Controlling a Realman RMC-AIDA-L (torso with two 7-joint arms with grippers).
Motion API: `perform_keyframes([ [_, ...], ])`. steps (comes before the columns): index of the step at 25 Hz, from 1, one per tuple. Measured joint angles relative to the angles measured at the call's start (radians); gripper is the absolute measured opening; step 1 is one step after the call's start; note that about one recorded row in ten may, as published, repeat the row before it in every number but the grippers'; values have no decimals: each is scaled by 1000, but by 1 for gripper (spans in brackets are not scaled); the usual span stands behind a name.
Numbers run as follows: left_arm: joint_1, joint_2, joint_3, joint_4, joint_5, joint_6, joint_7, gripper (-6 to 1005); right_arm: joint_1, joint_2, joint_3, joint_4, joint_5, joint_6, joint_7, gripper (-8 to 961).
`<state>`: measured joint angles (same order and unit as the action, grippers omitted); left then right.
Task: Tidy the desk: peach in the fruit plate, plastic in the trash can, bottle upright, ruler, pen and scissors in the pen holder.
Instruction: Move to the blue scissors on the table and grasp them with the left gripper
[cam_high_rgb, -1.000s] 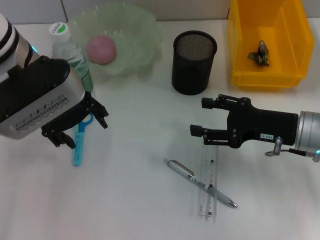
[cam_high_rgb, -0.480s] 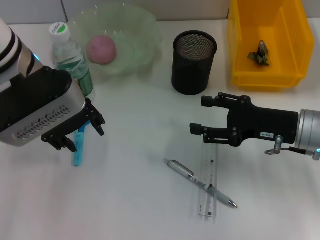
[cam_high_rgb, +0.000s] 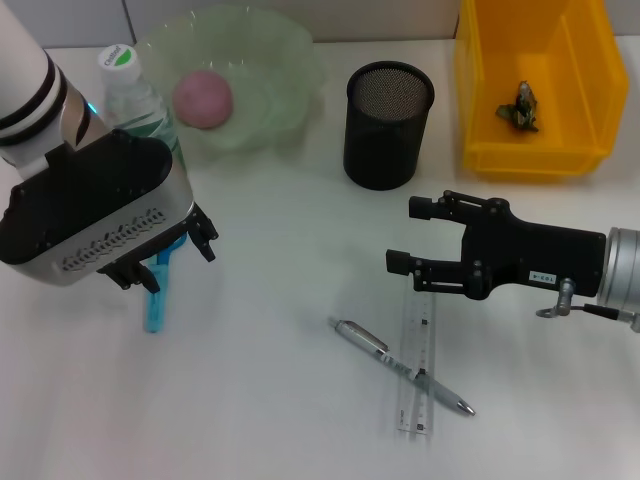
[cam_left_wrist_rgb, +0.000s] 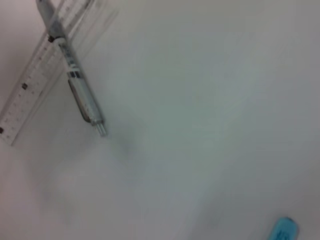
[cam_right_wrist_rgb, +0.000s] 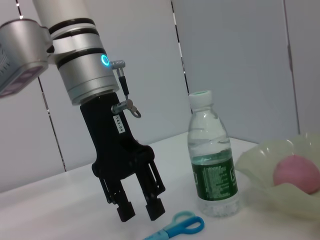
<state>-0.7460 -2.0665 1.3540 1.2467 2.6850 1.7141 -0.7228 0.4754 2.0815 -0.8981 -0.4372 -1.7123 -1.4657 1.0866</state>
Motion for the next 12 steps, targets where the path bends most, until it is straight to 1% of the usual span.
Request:
perform_keyframes([
  [7,5,-2,2,4,0,-19,-6,650,-14,0,10,0,1,-1,9,813],
  [12,23,1,1,4,-37,-38,7,646,-14,0,15,0,1,-1,9,813],
])
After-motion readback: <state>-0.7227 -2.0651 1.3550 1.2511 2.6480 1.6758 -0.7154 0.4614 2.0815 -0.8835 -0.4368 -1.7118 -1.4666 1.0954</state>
